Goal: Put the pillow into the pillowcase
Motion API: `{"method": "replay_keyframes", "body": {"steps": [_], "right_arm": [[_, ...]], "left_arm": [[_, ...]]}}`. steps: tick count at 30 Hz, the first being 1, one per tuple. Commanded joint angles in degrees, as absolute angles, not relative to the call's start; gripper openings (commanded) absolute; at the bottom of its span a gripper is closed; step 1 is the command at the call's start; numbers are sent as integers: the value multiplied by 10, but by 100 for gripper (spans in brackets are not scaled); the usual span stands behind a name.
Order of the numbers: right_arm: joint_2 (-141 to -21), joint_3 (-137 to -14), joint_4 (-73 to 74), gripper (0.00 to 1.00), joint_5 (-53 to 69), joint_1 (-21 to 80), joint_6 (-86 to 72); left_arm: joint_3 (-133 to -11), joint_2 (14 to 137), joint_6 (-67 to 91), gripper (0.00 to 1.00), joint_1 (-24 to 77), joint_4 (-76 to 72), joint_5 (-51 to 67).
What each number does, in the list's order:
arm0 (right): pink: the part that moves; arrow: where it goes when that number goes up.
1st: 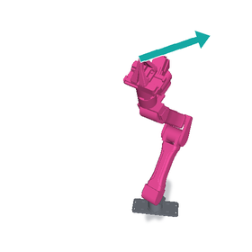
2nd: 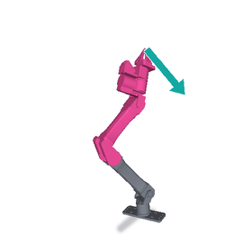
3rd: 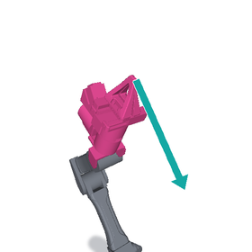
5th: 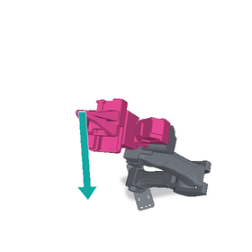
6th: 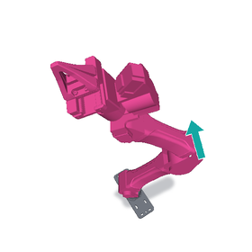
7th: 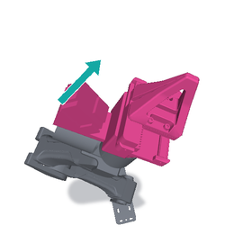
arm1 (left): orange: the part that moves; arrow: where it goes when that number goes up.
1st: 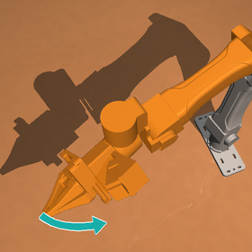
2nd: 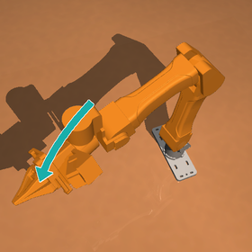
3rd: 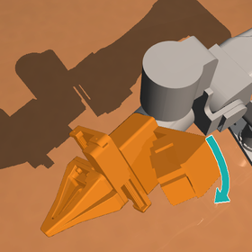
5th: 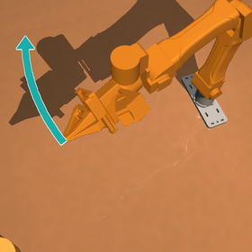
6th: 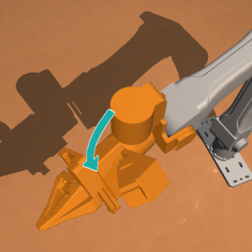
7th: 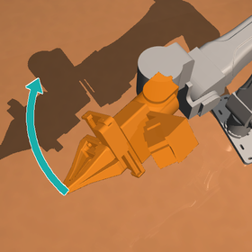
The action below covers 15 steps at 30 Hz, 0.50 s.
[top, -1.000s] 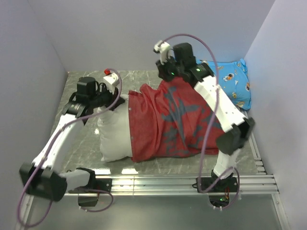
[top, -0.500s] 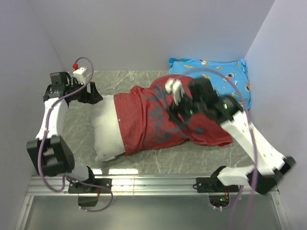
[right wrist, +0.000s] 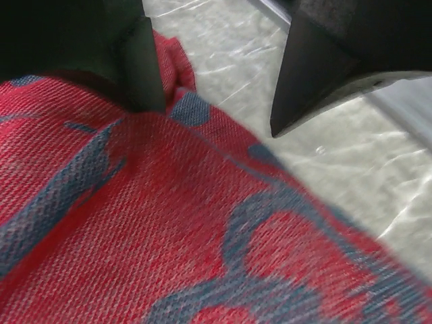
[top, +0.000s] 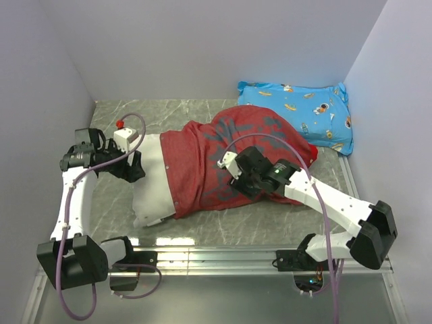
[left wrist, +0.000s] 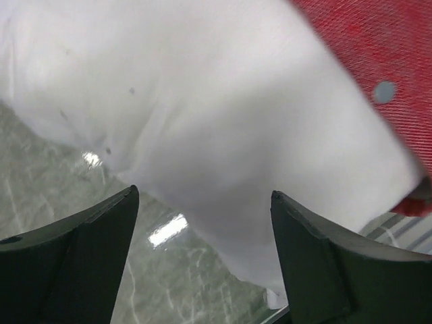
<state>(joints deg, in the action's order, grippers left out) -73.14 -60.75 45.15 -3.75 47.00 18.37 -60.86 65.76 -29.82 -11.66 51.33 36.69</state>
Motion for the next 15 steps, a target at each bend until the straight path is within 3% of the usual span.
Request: {"method": "replay_keyframes", "body": {"steps": [1,2,3,6,9,12,13,15], "right_arm": [[-752,-629,394,56,-78,473,169],[-758,-632,394,45,-71,474,166],[-772,-644,396,22,-63,473,162],[-801,-706,422,3,-3,475,159],[-827,-783,464,0,90,482,169],[-861,-869,484,0,176,498,179],[-874,-900,494,0,198,505,178],[-921,-1009,518,0,248,511,178]], "left_arm": [[-596,648,-270,82,-117,483,298],[-590,650,-266,80,-116,480,301],[-578,653,-252,75,-116,476,306],[-563,676,-228,69,-98,480,344],[-557,701,-188,48,-59,462,386],[-545,717,-123,18,-6,433,420],[-541,718,-104,1,-4,401,440],[-529,708,-26,0,31,354,460]]}}
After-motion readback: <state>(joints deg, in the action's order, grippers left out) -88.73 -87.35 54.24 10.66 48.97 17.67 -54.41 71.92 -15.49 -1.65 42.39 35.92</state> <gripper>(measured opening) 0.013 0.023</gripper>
